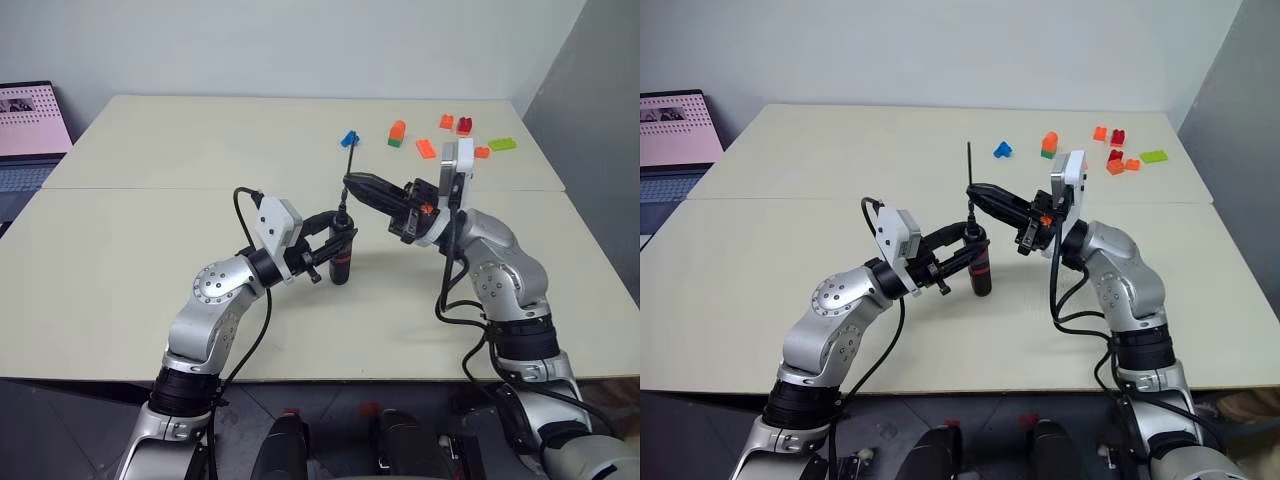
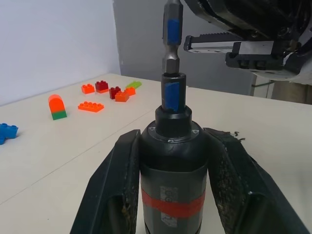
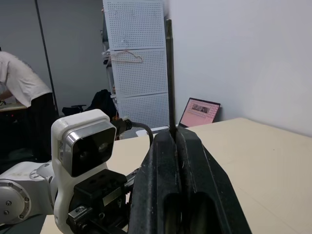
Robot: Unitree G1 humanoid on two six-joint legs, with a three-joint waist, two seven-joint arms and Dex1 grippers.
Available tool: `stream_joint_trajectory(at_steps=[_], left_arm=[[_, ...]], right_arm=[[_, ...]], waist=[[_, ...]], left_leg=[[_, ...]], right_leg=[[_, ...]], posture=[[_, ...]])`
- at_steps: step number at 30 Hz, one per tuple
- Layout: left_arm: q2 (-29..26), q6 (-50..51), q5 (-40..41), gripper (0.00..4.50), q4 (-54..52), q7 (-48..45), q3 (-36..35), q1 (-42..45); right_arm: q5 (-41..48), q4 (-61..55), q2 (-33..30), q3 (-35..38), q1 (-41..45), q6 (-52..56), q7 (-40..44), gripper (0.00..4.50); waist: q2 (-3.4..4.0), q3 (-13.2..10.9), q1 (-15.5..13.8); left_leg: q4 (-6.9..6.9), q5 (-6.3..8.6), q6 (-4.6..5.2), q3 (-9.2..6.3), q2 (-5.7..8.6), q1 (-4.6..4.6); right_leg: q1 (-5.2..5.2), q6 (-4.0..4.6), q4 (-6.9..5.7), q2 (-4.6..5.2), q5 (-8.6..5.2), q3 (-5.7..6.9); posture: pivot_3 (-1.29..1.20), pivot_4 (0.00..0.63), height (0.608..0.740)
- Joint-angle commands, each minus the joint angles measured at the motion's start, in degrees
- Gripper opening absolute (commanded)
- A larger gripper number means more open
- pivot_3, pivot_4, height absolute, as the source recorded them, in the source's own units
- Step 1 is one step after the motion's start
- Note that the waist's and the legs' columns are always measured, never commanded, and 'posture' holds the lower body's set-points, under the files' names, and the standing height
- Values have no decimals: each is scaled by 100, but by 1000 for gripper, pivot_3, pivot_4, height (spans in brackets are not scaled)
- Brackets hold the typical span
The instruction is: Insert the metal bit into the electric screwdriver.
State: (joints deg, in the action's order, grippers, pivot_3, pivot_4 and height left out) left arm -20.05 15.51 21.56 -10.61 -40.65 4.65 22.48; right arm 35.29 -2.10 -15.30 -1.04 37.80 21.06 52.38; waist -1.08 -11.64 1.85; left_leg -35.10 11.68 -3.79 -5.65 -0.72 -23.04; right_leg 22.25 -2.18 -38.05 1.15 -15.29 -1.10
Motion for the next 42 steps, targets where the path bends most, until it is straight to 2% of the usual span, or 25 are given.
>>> stream_joint_trajectory(at_steps=[1, 19, 42], left_arm=[[-40, -40, -119, 1621, 38, 15, 8, -30], [-76, -120, -154, 1621, 40, -18, 72, -56], [-71, -116, -159, 1621, 27, 0, 75, -90]], right_arm=[[173, -347, -43, 101, 49, 67, 33, 0], [-105, -280, -30, 18, 80, -109, -17, 0], [6, -300, -120, 72, 37, 46, 22, 0]], waist=[[0, 0, 0], [0, 0, 0], [0, 0, 0]], left_leg=[[0, 0, 0, 0, 0, 0], [1, 0, 0, 0, 0, 0], [2, 0, 0, 0, 0, 0]], right_leg=[[0, 0, 0, 0, 0, 0], [0, 0, 1, 0, 0, 0], [0, 0, 2, 0, 0, 0]], posture=[[0, 150, 740], [0, 150, 740], [0, 150, 740]])
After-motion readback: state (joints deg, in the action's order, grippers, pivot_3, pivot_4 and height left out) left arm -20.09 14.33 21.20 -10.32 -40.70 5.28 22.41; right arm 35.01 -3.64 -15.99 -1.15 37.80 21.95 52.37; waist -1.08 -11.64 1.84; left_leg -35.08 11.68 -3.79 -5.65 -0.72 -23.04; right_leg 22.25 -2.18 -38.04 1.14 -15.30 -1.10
